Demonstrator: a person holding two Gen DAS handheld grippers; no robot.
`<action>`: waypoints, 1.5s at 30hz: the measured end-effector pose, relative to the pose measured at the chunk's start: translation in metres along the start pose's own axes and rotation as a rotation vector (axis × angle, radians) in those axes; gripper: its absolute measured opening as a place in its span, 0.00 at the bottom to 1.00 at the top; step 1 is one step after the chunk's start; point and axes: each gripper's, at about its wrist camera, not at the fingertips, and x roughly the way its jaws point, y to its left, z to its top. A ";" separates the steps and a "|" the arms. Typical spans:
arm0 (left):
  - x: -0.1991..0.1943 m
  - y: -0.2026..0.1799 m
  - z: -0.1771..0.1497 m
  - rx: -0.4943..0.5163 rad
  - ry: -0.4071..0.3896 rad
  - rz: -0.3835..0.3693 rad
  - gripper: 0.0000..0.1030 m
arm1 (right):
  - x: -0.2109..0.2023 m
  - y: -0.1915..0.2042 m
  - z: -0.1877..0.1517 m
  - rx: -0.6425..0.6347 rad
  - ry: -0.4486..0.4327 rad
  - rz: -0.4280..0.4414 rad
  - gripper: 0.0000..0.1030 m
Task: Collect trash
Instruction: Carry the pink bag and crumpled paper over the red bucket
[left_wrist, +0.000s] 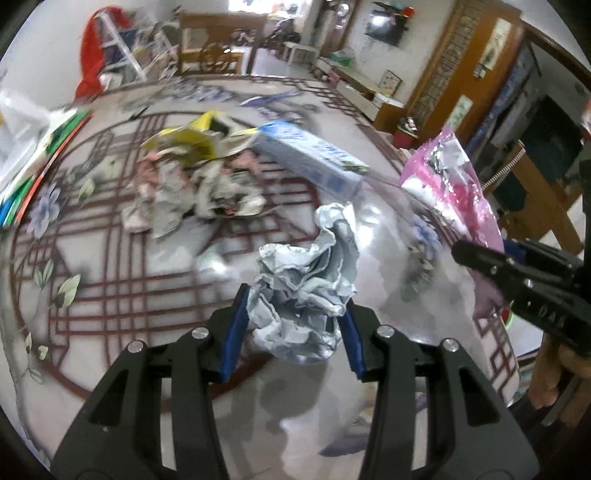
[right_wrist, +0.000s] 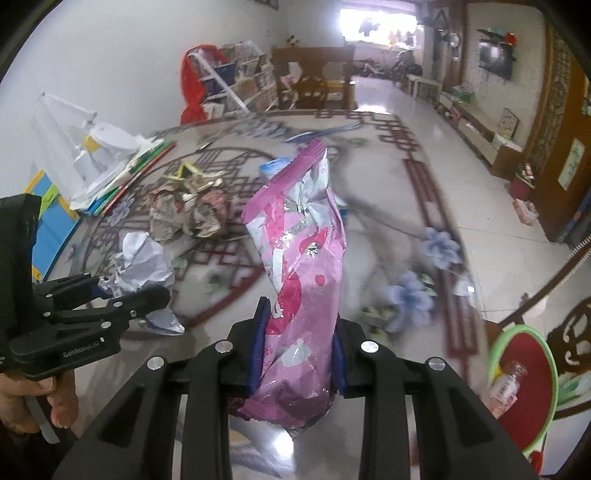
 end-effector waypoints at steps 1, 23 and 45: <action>0.000 -0.006 -0.001 0.008 -0.001 -0.004 0.43 | -0.004 -0.008 -0.003 0.016 -0.005 -0.008 0.27; 0.044 -0.182 0.006 0.196 0.066 -0.249 0.43 | -0.085 -0.167 -0.075 0.343 -0.098 -0.165 0.26; 0.114 -0.344 0.030 0.299 0.248 -0.469 0.43 | -0.132 -0.310 -0.127 0.682 -0.120 -0.263 0.26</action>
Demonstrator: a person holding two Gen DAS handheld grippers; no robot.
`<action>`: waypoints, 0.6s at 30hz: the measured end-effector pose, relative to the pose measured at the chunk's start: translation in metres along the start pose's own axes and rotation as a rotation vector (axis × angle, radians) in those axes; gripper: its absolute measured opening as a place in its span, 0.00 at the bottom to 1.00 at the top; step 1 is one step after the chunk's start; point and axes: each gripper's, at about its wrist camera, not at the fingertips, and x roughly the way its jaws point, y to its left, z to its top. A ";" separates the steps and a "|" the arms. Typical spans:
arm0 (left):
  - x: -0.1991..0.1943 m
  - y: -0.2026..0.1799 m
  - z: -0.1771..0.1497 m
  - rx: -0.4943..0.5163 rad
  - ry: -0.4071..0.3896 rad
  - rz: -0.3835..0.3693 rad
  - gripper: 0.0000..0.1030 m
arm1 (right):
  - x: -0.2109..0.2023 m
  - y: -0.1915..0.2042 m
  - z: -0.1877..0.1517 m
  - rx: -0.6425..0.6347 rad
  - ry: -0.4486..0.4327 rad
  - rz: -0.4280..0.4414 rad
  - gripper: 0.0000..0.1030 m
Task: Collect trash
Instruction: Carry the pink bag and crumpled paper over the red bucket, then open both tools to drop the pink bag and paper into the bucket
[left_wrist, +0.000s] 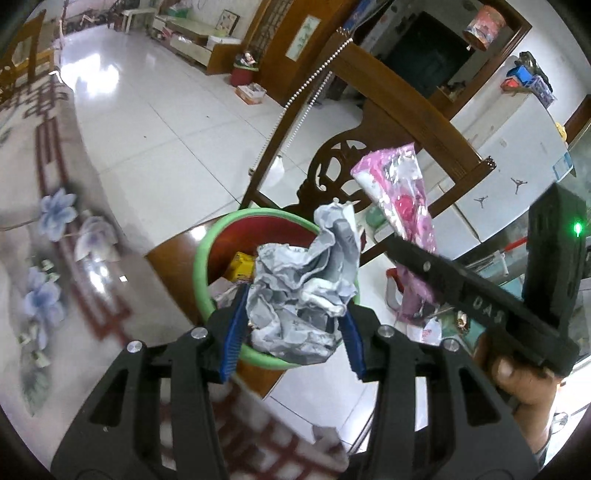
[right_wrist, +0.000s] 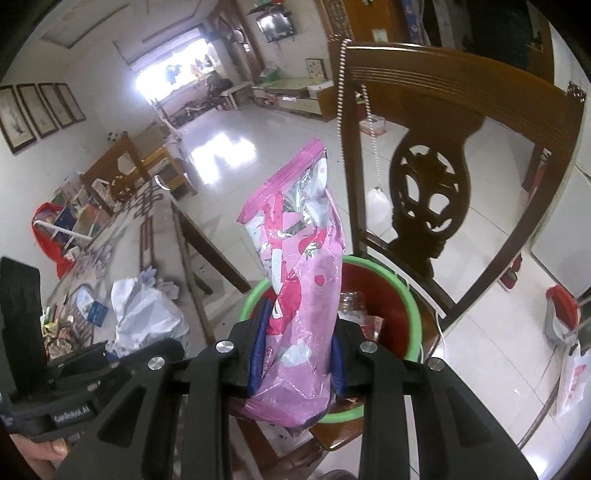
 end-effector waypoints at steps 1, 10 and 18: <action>0.004 0.000 0.003 -0.007 0.003 -0.007 0.43 | 0.001 -0.003 0.000 0.007 0.003 -0.001 0.26; 0.029 -0.003 0.022 -0.063 0.033 -0.026 0.45 | 0.008 -0.019 0.005 0.055 0.022 -0.021 0.26; 0.026 0.005 0.023 -0.123 0.018 -0.007 0.77 | 0.012 -0.017 0.006 0.047 0.030 -0.022 0.26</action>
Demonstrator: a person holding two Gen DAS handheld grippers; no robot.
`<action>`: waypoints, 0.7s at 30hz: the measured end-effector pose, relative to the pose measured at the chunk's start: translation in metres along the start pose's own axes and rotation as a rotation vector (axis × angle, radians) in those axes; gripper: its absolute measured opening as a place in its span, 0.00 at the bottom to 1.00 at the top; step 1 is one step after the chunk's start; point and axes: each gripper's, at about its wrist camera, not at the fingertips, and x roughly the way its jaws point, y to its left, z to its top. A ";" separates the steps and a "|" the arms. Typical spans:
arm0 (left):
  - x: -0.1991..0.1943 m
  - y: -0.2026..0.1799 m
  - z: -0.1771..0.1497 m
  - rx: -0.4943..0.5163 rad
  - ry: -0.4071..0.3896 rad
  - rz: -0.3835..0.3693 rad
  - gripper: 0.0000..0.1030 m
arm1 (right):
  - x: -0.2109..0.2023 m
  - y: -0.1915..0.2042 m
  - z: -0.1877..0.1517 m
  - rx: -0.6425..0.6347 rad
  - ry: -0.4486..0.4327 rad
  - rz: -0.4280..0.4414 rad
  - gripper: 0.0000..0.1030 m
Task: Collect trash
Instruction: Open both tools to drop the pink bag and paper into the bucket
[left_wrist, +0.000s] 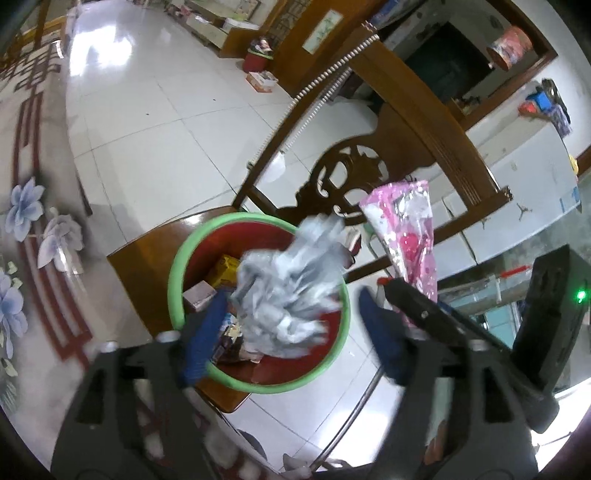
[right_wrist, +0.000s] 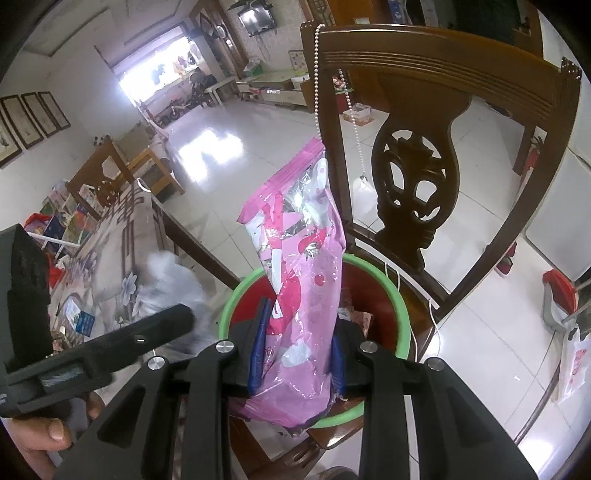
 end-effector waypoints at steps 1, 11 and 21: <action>-0.003 0.003 0.000 -0.007 -0.009 0.008 0.81 | 0.001 0.001 -0.001 -0.002 0.003 0.002 0.27; -0.042 0.034 -0.006 -0.061 -0.073 0.040 0.93 | 0.005 0.022 -0.005 -0.057 0.016 0.002 0.82; -0.082 0.075 -0.032 -0.103 -0.114 0.118 0.94 | 0.005 0.041 -0.009 -0.074 0.008 -0.016 0.90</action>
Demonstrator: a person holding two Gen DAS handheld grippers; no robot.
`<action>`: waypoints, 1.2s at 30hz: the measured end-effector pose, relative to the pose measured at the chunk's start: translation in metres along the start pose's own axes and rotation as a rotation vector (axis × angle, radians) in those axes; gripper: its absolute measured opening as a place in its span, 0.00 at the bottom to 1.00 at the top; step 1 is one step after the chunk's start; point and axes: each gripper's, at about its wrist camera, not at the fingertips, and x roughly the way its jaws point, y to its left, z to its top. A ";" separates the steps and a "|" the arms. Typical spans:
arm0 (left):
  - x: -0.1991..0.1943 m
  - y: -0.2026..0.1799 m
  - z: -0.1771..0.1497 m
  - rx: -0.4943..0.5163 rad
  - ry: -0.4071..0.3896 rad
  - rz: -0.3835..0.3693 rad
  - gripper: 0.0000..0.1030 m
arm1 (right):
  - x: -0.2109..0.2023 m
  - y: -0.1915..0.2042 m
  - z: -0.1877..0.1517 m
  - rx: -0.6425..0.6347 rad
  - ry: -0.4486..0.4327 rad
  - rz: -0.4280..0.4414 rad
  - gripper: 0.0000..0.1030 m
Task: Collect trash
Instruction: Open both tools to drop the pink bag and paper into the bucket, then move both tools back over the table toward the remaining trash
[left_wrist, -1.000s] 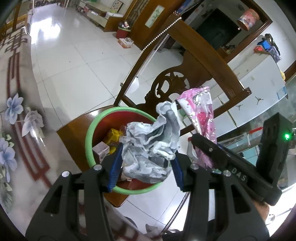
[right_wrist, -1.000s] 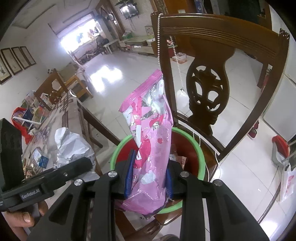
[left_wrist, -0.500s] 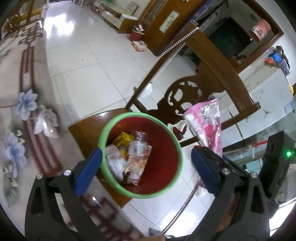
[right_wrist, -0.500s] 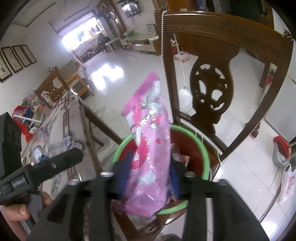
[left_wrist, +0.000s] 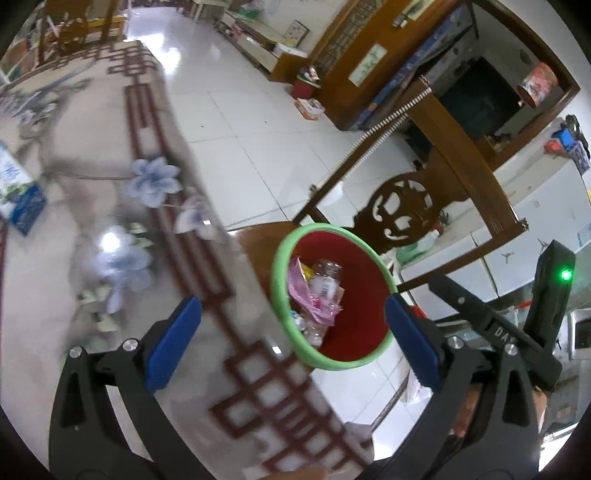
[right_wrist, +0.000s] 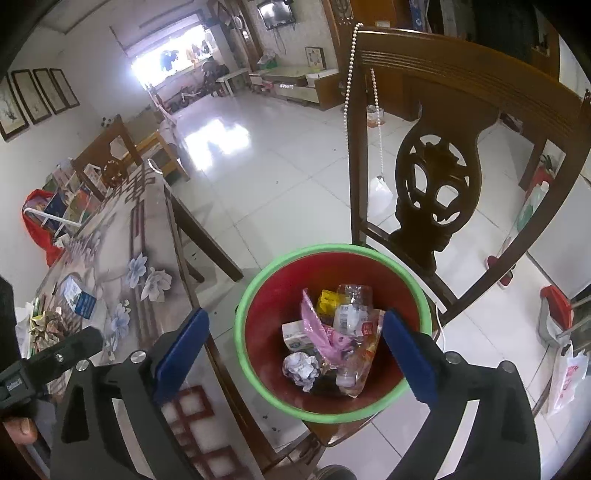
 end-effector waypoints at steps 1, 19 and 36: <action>-0.004 0.003 -0.001 -0.008 -0.007 0.006 0.94 | -0.001 0.003 0.000 0.000 -0.003 0.001 0.91; -0.140 0.080 -0.048 -0.019 -0.151 0.165 0.95 | -0.001 0.150 -0.023 -0.301 -0.001 0.086 0.93; -0.229 0.184 -0.098 -0.126 -0.236 0.306 0.95 | -0.003 0.282 -0.067 -0.543 0.000 0.219 0.93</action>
